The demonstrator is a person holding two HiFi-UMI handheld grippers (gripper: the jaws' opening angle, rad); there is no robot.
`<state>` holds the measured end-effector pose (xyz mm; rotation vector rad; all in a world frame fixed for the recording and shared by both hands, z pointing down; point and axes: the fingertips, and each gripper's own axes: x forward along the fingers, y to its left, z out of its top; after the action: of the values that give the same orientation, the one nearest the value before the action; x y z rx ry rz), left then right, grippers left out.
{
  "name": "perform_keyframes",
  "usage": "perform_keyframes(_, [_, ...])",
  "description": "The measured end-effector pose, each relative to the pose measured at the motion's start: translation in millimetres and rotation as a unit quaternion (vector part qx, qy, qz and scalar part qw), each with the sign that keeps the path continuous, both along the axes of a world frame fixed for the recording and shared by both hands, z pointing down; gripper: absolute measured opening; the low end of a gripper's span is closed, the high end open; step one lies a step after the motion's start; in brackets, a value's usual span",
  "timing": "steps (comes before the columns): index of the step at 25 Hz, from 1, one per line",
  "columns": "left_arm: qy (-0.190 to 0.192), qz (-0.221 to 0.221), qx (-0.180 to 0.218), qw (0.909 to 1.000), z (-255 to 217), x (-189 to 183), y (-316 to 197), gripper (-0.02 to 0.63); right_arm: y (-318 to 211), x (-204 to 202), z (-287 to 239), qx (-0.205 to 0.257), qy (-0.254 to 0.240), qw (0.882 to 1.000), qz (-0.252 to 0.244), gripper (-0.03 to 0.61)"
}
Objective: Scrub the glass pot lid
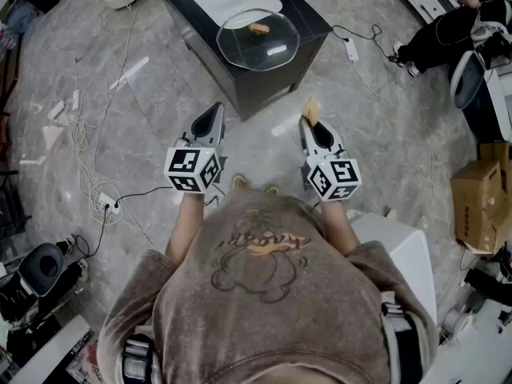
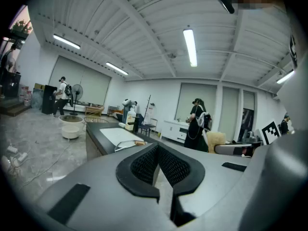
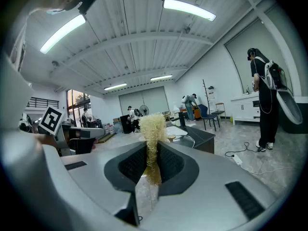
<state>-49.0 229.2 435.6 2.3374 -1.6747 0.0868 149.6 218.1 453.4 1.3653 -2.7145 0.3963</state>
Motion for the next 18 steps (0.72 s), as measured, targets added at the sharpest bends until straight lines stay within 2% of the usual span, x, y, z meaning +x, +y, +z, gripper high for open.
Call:
perform_keyframes(9, [-0.007, 0.015, 0.002, 0.9999, 0.3, -14.5, -7.3, 0.018, -3.3, -16.8, -1.5, -0.003, -0.017, 1.000, 0.011, 0.046])
perform_keyframes(18, [-0.013, 0.045, 0.004, 0.9989, 8.6, -33.7, -18.6, 0.018, -8.3, -31.7, 9.3, -0.007, -0.011, 0.999, 0.038, 0.048])
